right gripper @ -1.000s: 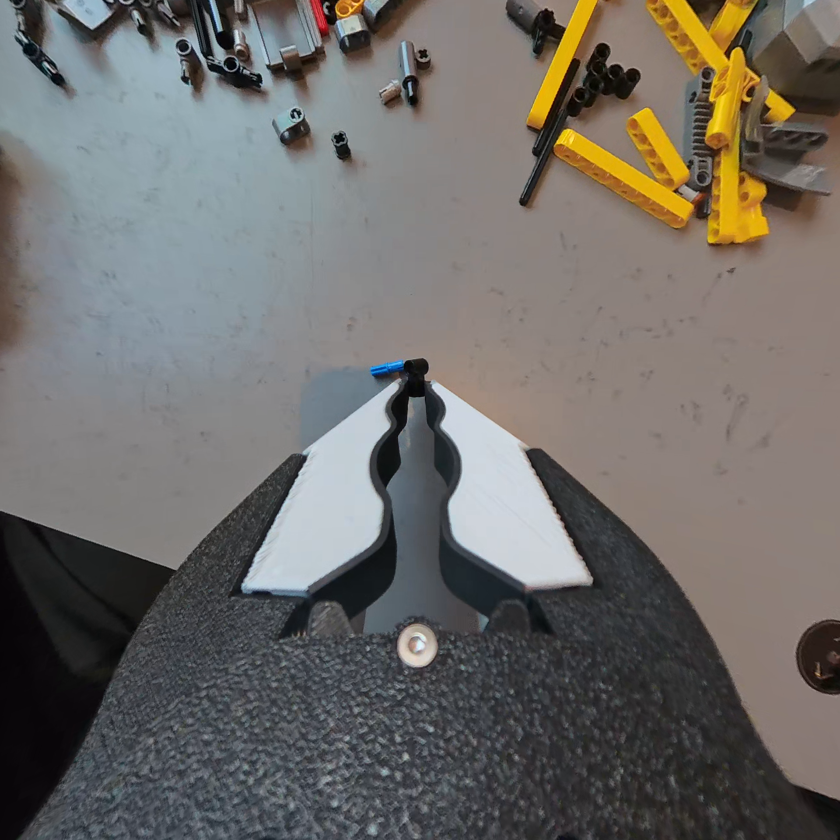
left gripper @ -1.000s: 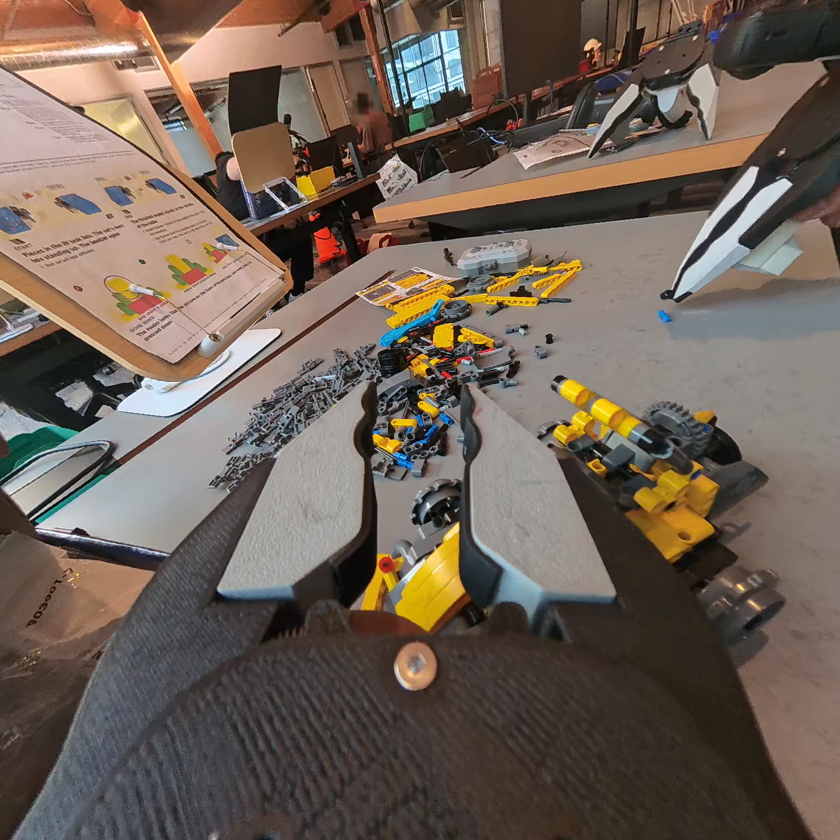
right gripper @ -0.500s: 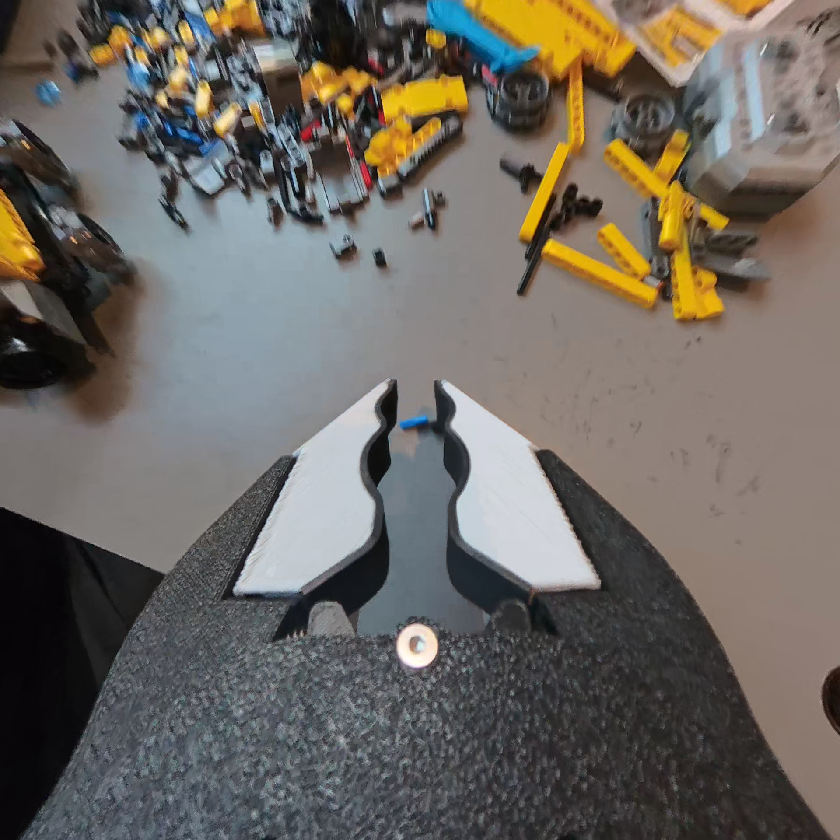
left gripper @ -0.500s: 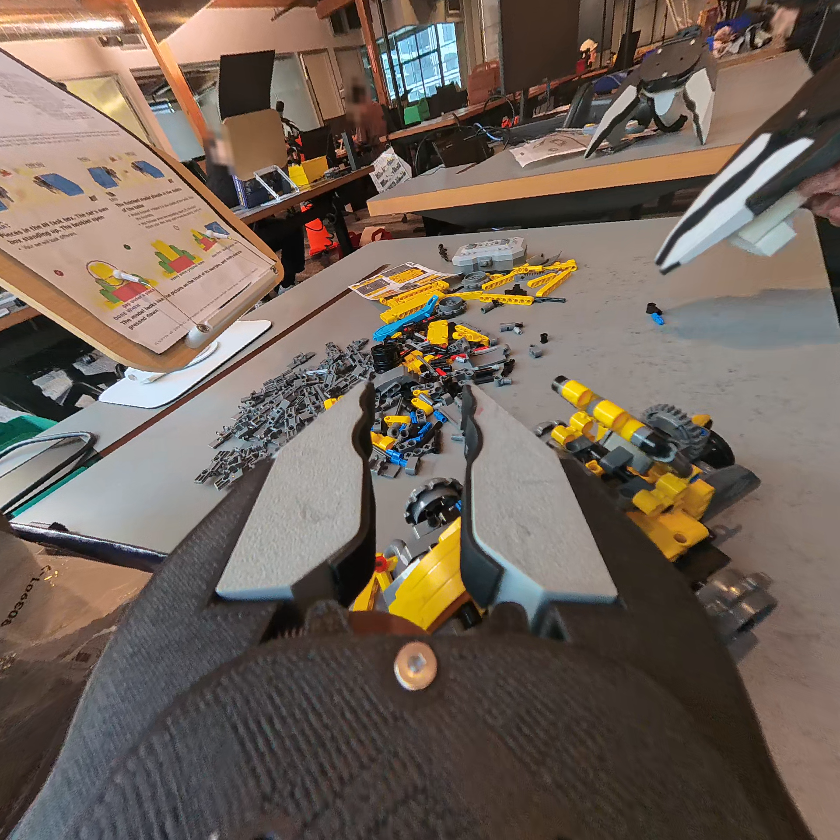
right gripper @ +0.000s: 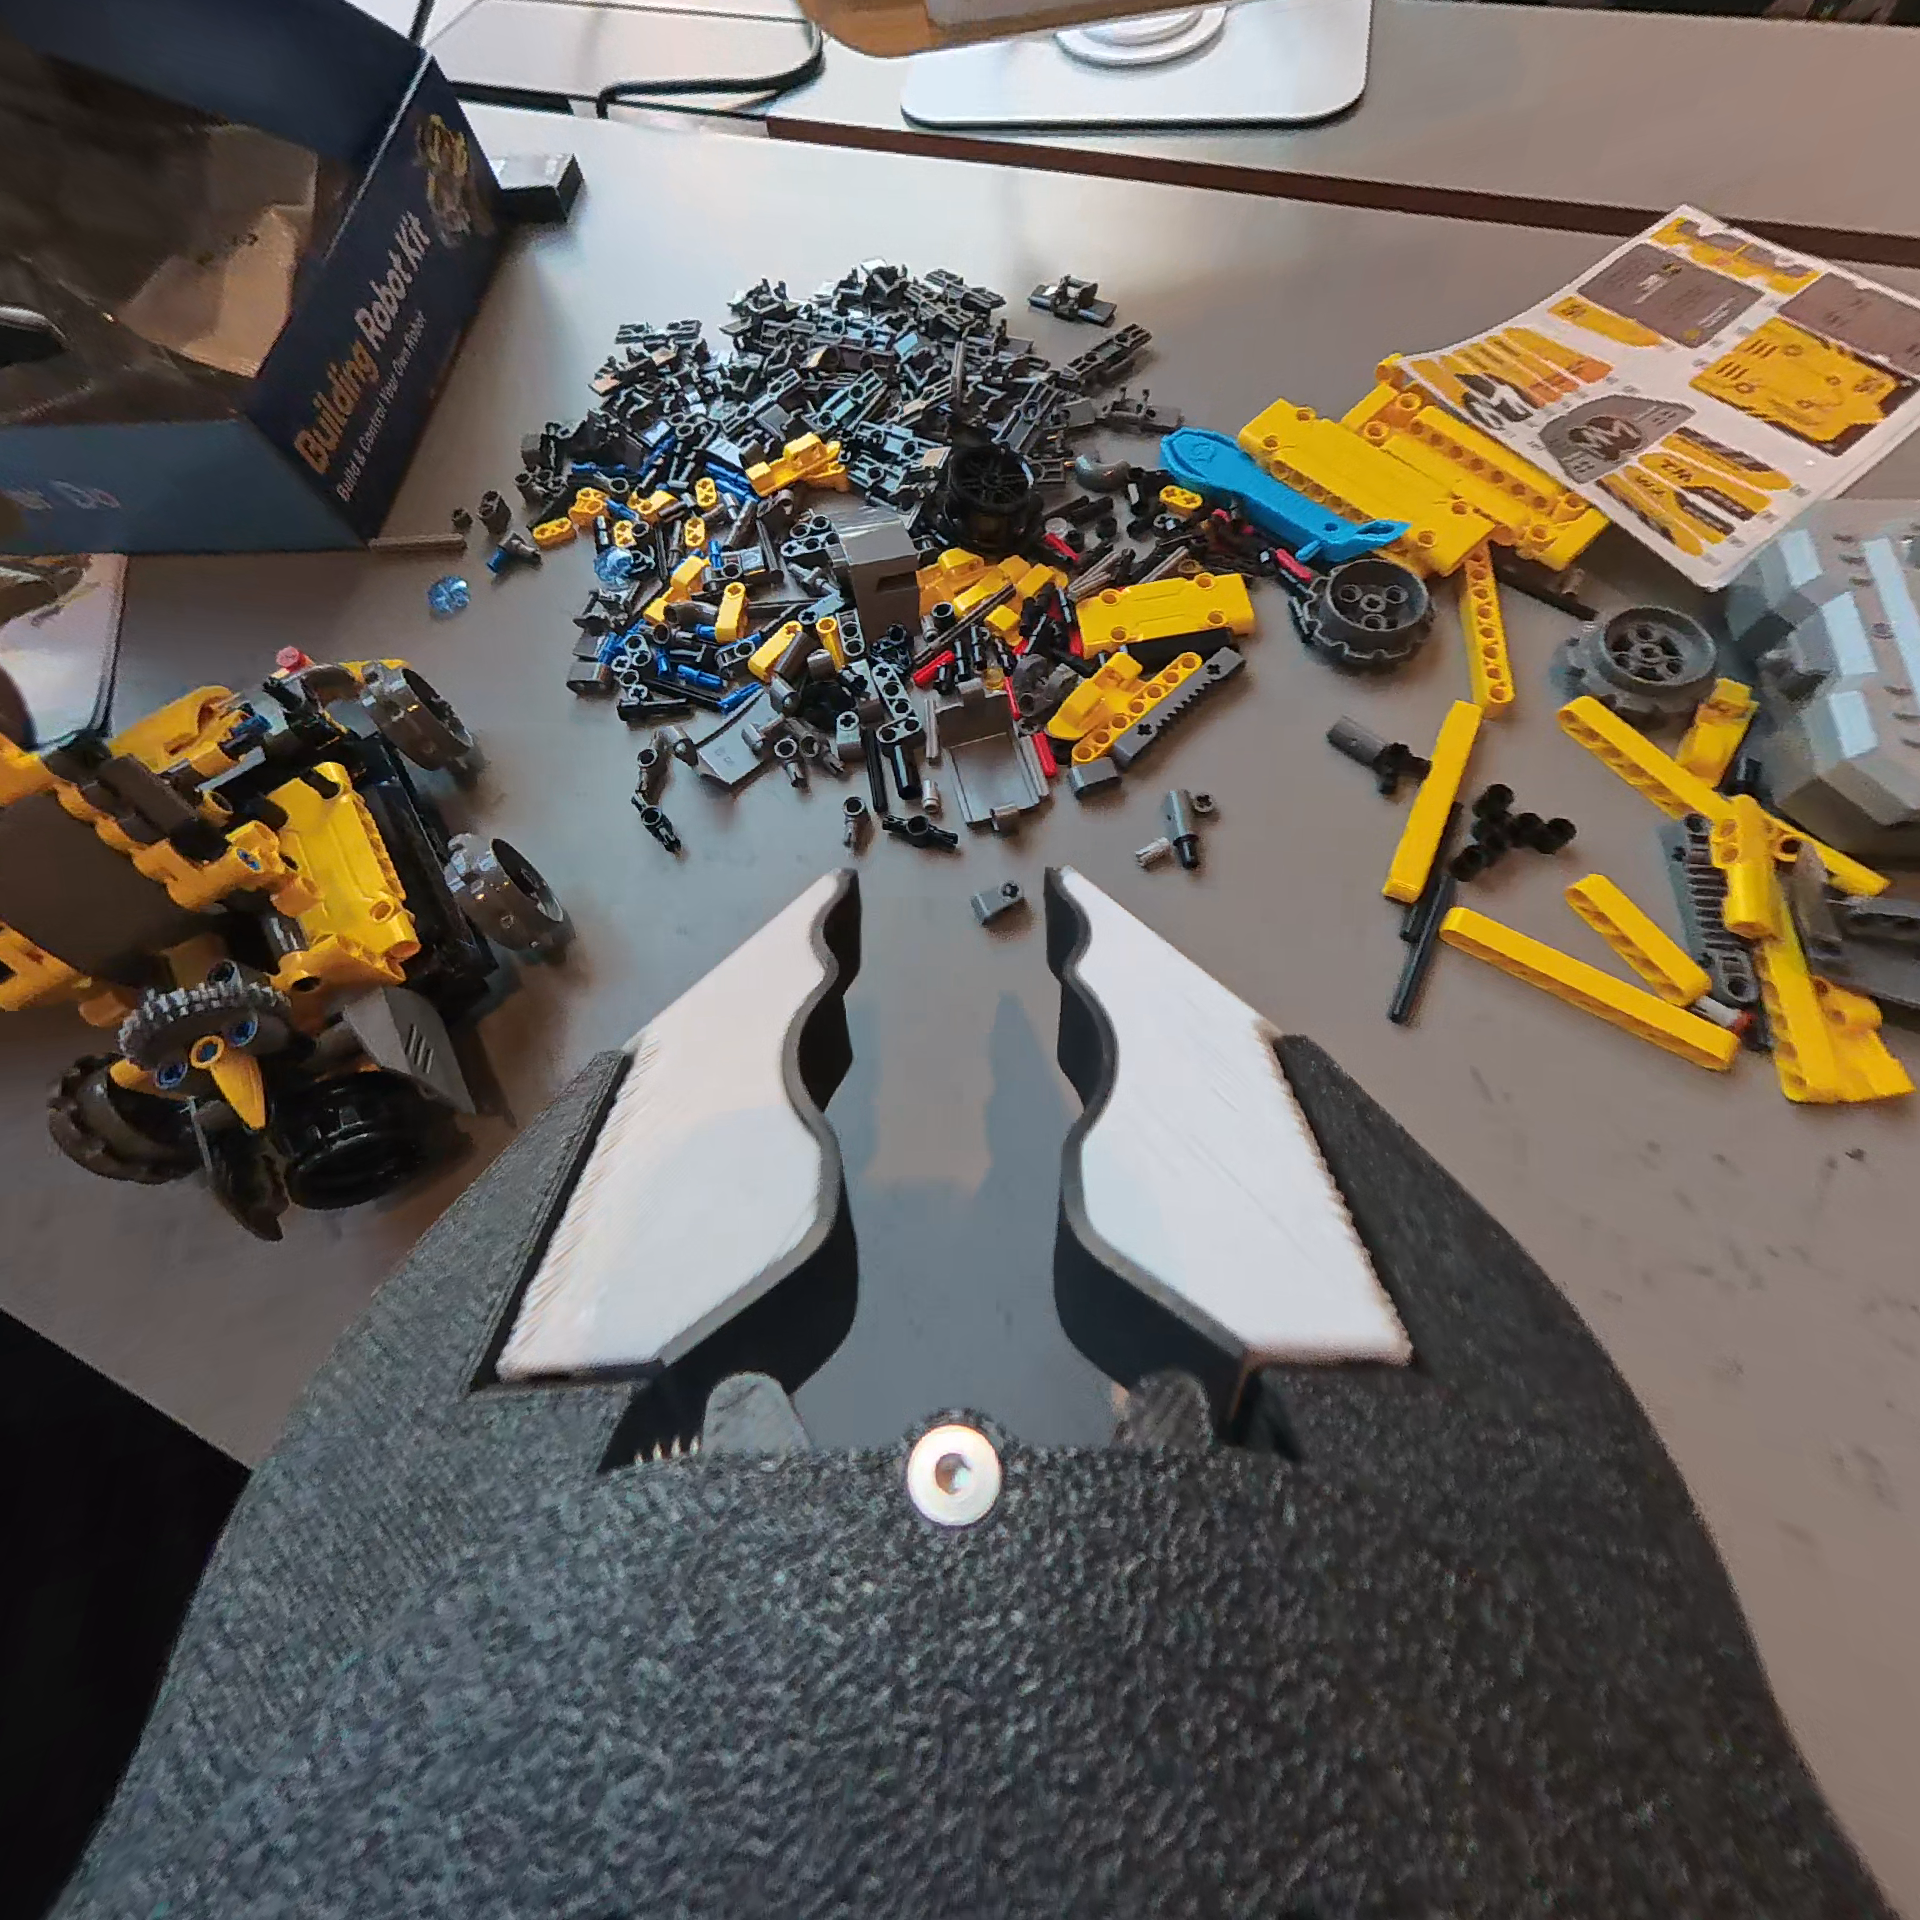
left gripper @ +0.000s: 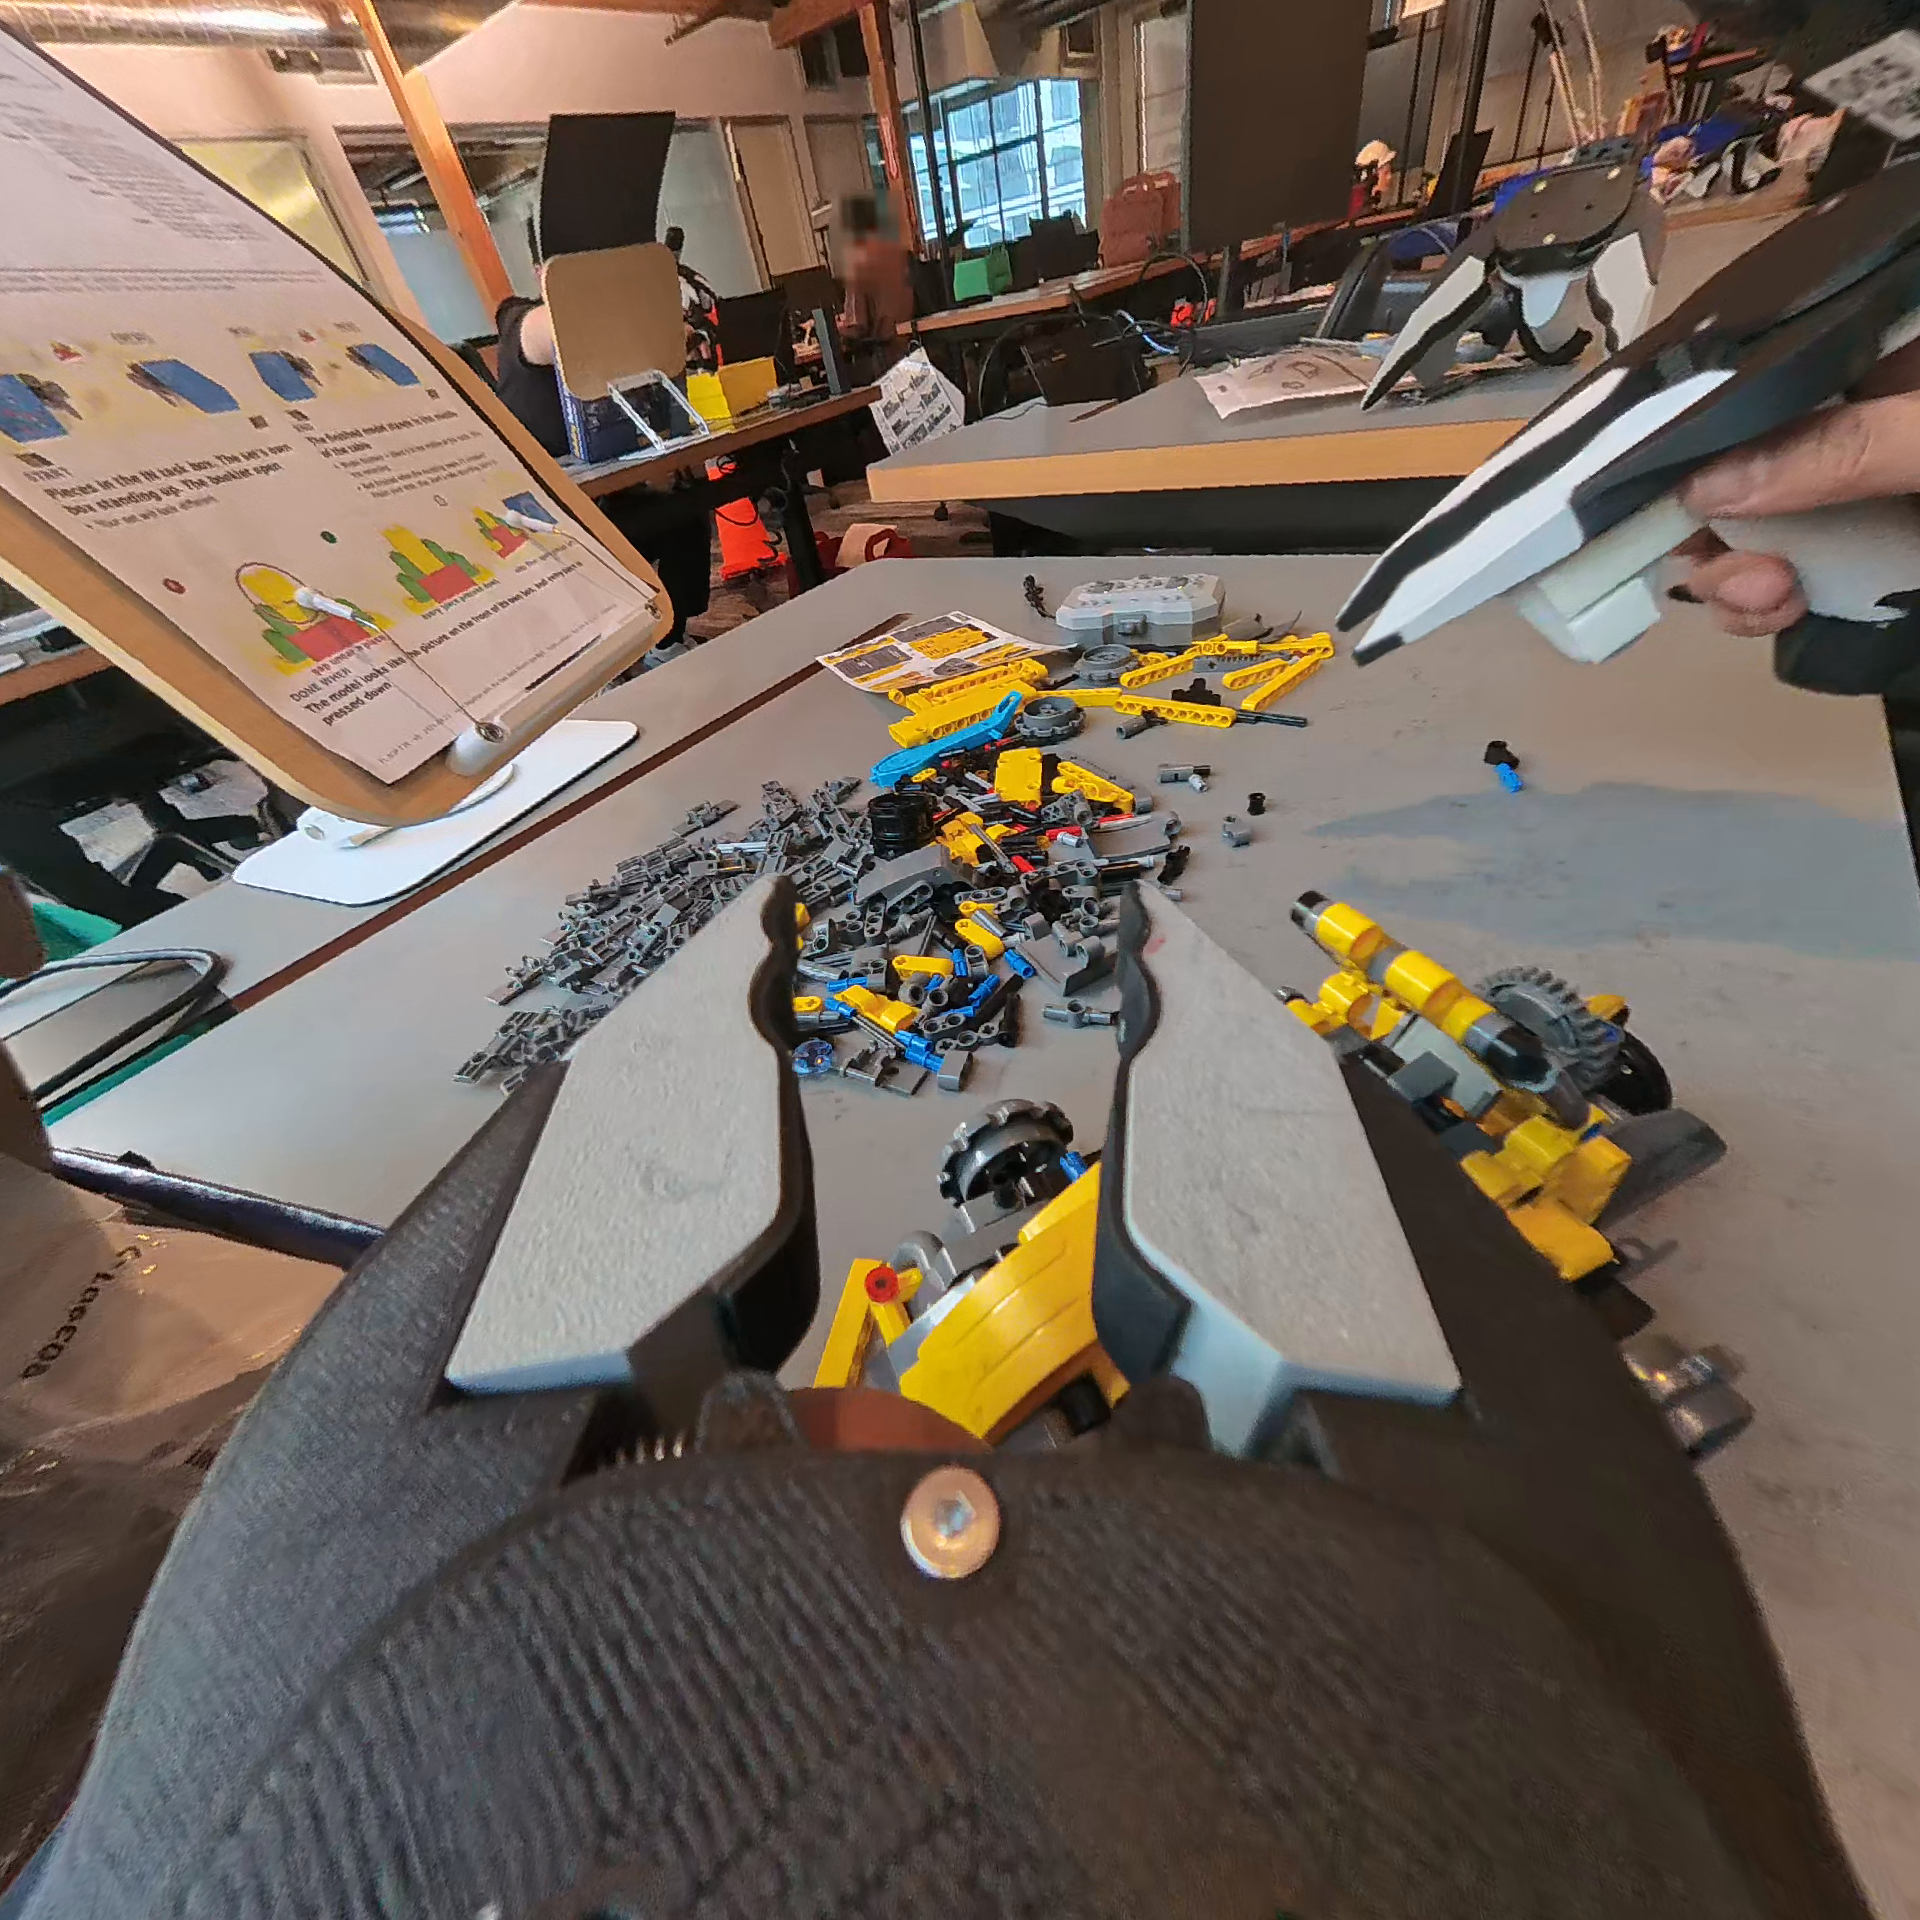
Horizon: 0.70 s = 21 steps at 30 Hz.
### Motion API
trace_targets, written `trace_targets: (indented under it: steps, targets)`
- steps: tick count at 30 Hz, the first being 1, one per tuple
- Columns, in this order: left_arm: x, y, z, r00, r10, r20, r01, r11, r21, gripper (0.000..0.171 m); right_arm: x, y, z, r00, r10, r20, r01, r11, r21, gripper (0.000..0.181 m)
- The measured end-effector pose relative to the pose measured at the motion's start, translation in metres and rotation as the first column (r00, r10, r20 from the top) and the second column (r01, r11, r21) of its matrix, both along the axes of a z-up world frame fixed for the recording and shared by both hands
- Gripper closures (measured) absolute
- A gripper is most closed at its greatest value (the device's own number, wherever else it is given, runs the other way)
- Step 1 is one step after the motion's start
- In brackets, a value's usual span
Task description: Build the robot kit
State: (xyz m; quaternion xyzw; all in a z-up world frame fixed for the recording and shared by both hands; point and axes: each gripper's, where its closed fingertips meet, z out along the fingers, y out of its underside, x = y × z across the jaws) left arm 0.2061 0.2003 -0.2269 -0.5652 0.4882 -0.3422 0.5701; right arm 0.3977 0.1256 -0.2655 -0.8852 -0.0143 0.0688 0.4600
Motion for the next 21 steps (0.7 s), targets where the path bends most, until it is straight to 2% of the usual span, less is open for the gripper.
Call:
trace_targets:
  steps: [8, 21]
  targets:
    - [-0.002, -0.001, 0.002, 1.0, -0.006, 0.01, 0.006, 1.0, -0.004, 0.114, -0.017, 0.017, 0.0, 0.999, 0.042, 0.025, -0.042, 0.999, -0.004, 0.143]
    - [0.0, 0.0, -0.001, 1.0, -0.004, -0.004, 0.004, 1.0, -0.005, 0.114, -0.005, 0.01, -0.005, 0.999, 0.02, 0.034, -0.02, 1.0, -0.005, 0.141]
